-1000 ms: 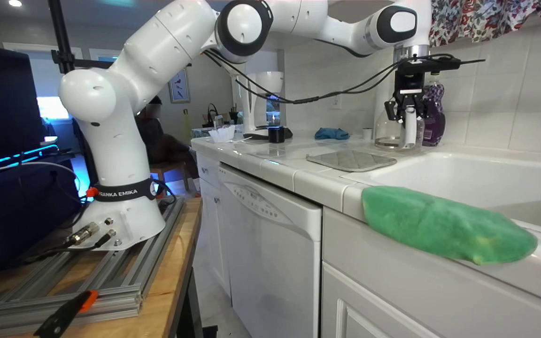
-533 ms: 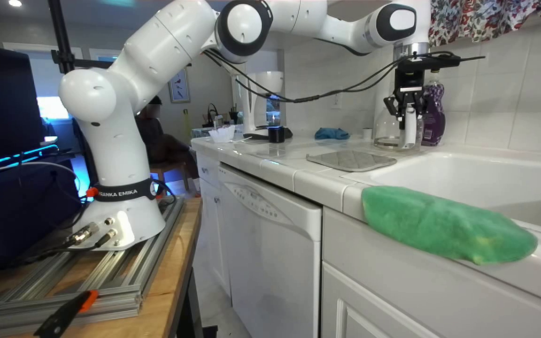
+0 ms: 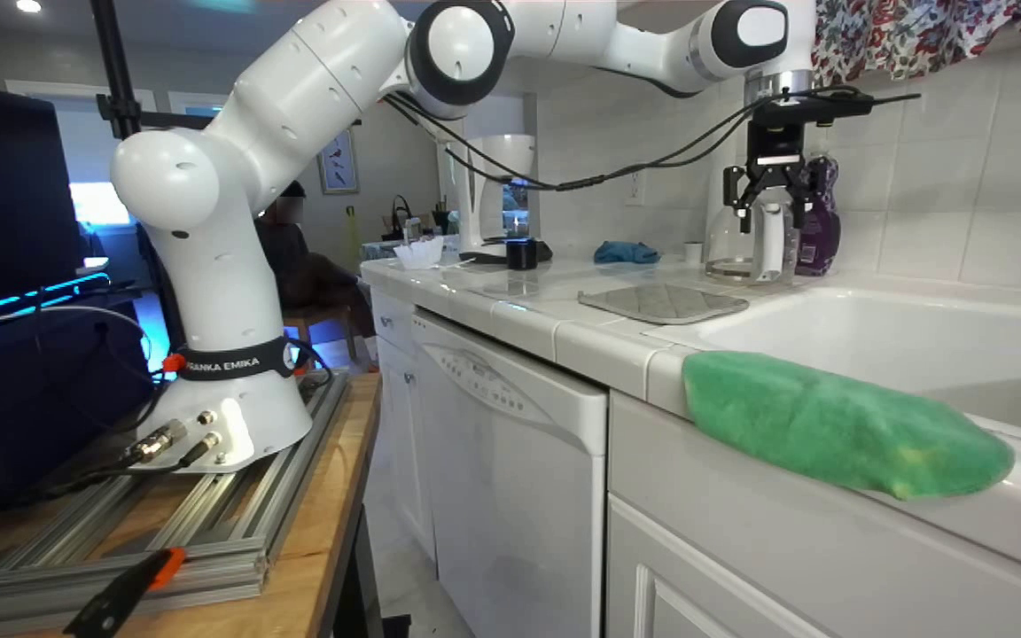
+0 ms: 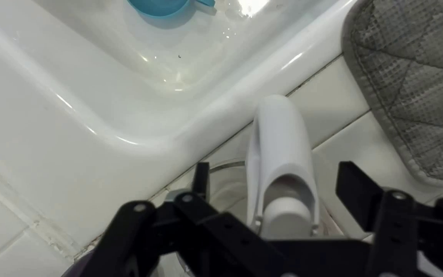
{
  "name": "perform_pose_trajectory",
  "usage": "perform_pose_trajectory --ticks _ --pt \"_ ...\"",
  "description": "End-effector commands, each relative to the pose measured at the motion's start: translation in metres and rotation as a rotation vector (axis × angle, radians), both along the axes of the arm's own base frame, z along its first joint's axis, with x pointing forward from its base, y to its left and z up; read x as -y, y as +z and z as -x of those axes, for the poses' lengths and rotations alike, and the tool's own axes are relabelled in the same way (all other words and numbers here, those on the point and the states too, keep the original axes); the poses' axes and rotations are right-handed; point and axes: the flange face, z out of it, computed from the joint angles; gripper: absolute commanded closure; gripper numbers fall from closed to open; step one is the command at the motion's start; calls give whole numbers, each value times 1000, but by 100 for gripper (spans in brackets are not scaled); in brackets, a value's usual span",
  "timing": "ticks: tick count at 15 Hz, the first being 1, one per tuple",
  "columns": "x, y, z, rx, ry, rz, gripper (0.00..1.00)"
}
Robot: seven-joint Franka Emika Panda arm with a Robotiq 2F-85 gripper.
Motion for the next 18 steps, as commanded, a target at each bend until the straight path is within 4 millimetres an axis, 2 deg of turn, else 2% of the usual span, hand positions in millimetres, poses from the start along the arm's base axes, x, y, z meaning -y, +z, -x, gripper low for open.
perform_pose_trajectory --ticks 1,6,7,8,17,18 --pt "-2 14 1 4 18 8 0" --pt "-12 25 0 34 43 3 0" --pt "-14 26 0 36 46 2 25" --pt "-16 27 0 40 50 2 26" --pt "-21 32 -1 64 62 4 91" --pt "-21 31 -1 63 66 4 92"
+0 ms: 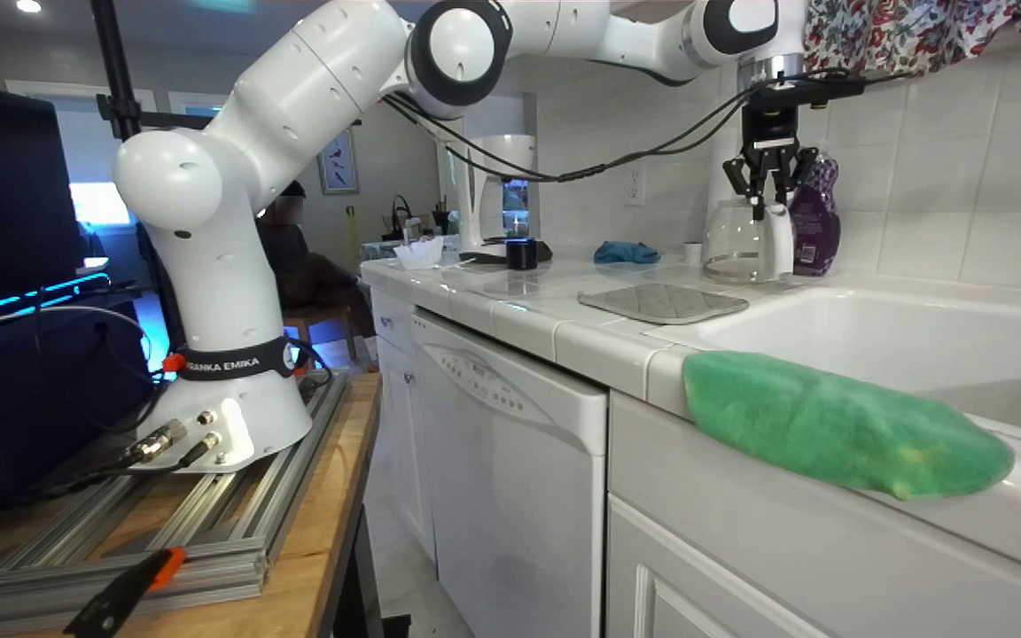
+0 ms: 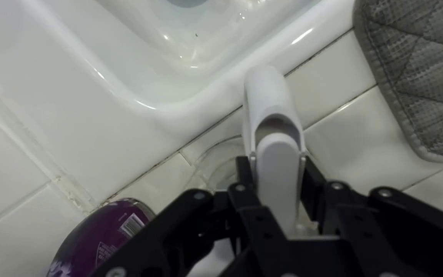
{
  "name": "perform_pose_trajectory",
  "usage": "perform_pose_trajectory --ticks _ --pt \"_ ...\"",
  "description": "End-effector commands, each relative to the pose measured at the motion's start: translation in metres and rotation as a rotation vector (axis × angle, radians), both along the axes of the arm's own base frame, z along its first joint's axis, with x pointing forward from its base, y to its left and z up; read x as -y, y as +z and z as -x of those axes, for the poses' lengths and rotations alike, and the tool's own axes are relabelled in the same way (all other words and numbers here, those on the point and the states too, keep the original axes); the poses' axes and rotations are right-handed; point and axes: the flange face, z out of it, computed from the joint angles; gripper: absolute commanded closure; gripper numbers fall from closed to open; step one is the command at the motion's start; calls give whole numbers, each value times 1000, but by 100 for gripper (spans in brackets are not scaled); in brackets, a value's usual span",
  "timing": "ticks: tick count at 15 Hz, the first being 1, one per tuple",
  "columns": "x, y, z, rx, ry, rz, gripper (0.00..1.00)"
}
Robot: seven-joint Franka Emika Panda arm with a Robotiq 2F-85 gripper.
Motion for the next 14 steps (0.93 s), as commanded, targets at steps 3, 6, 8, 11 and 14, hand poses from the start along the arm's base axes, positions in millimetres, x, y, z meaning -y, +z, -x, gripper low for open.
perform_pose_trajectory --ticks 3,6,8,11,14 --pt "-2 7 -1 13 24 3 92" --pt "1 10 2 0 18 -6 92" --pt "5 17 5 -11 15 -22 92" --pt "11 29 10 -26 1 -27 92" --pt "18 44 15 -29 -3 -41 92"
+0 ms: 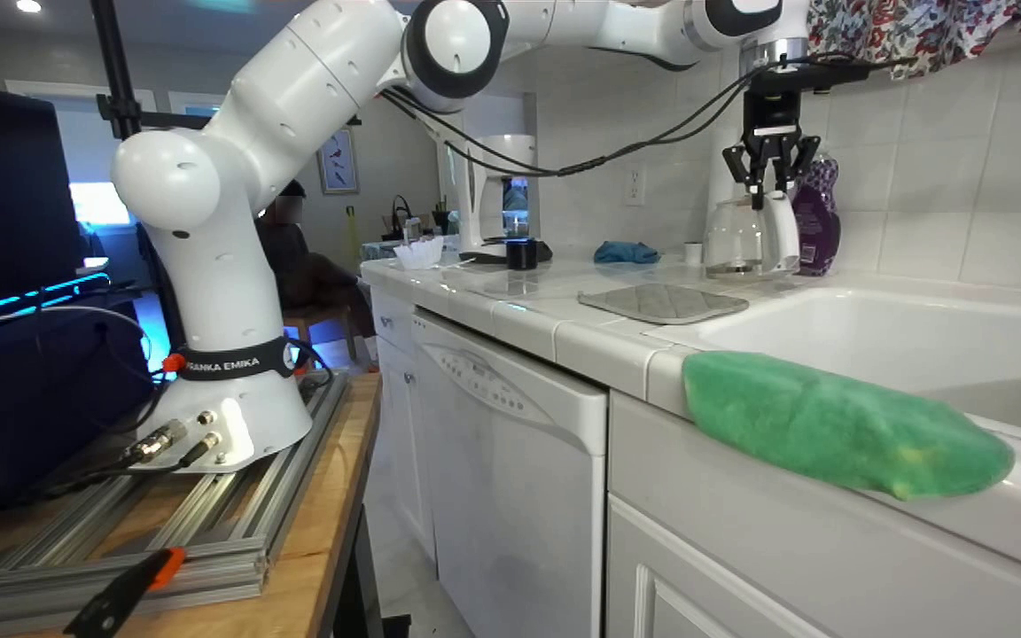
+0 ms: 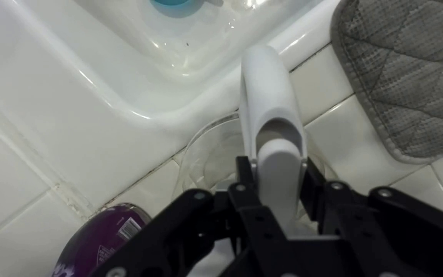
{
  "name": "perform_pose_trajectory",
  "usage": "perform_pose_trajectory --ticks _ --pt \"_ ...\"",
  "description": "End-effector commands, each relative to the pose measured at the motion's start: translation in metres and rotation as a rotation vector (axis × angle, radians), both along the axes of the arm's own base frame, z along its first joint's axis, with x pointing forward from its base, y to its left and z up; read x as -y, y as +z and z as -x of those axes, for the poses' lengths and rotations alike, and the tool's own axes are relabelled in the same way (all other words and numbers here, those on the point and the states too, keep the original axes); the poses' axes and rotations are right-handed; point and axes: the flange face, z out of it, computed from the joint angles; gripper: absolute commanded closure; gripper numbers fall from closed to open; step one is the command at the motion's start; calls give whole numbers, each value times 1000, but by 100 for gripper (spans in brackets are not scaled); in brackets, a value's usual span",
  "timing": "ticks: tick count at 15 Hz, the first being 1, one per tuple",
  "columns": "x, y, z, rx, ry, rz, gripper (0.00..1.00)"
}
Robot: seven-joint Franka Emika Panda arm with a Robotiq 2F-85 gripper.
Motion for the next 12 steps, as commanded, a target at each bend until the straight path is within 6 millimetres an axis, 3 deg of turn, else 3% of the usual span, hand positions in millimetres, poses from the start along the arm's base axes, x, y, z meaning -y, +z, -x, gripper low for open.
perform_pose_trajectory --ticks 1,5,12 --pt "8 29 9 -6 8 -41 92" --pt "11 36 11 -10 2 -48 92" --pt "12 18 7 -27 -18 -35 92"
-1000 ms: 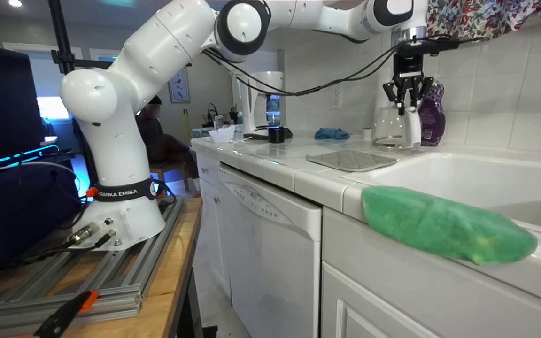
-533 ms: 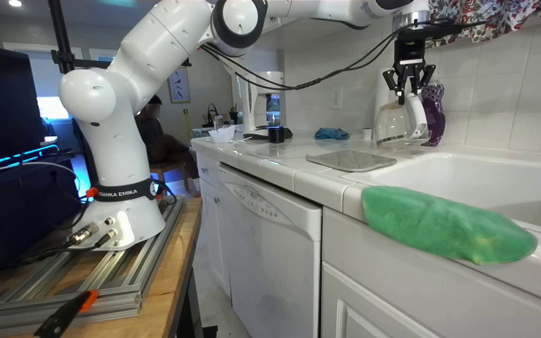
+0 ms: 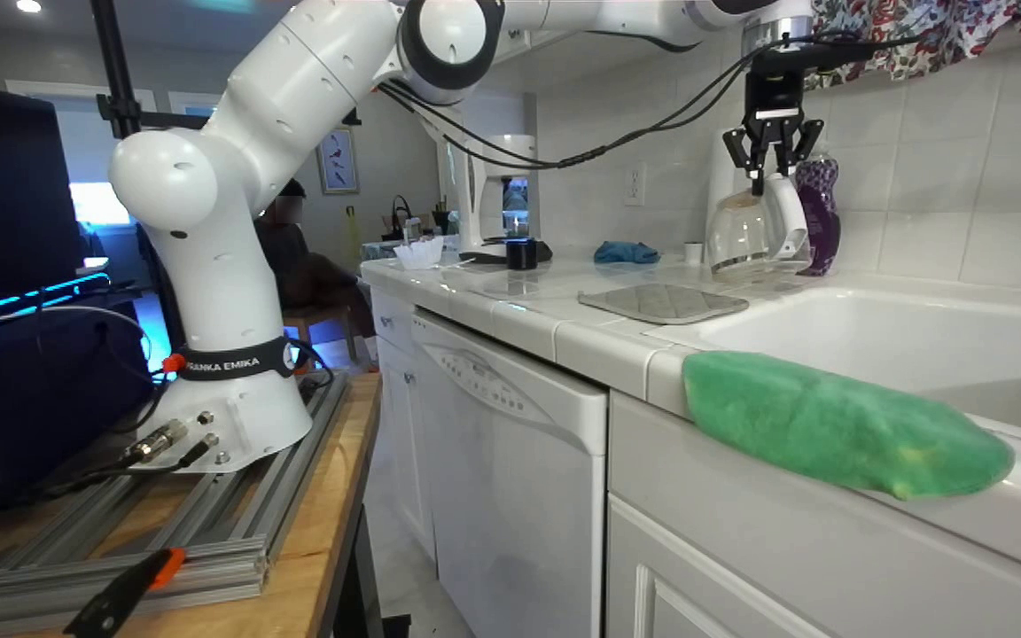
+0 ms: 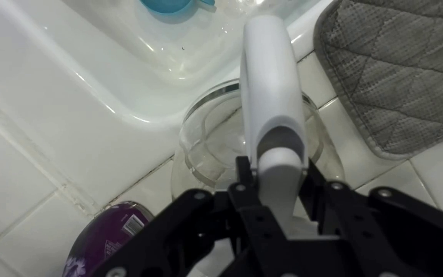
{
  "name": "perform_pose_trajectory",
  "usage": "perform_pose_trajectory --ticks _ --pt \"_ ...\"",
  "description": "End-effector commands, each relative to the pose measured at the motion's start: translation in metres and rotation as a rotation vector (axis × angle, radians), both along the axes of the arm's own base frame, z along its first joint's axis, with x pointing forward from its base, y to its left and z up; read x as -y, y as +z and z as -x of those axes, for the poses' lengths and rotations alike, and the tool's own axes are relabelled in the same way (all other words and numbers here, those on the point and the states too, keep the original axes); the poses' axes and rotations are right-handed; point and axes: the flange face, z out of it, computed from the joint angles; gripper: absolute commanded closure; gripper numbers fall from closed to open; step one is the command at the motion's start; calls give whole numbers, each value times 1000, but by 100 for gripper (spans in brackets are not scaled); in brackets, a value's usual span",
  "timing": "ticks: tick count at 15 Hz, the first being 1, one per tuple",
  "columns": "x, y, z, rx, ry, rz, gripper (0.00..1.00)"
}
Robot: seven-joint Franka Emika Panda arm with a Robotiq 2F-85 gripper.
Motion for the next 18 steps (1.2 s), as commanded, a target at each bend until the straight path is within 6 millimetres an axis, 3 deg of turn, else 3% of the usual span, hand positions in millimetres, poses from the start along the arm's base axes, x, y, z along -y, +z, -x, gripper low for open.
perform_pose_trajectory --ticks 1,18 --pt "0 -5 0 -18 -1 -17 92" --pt "7 -43 -6 -65 -24 31 92"
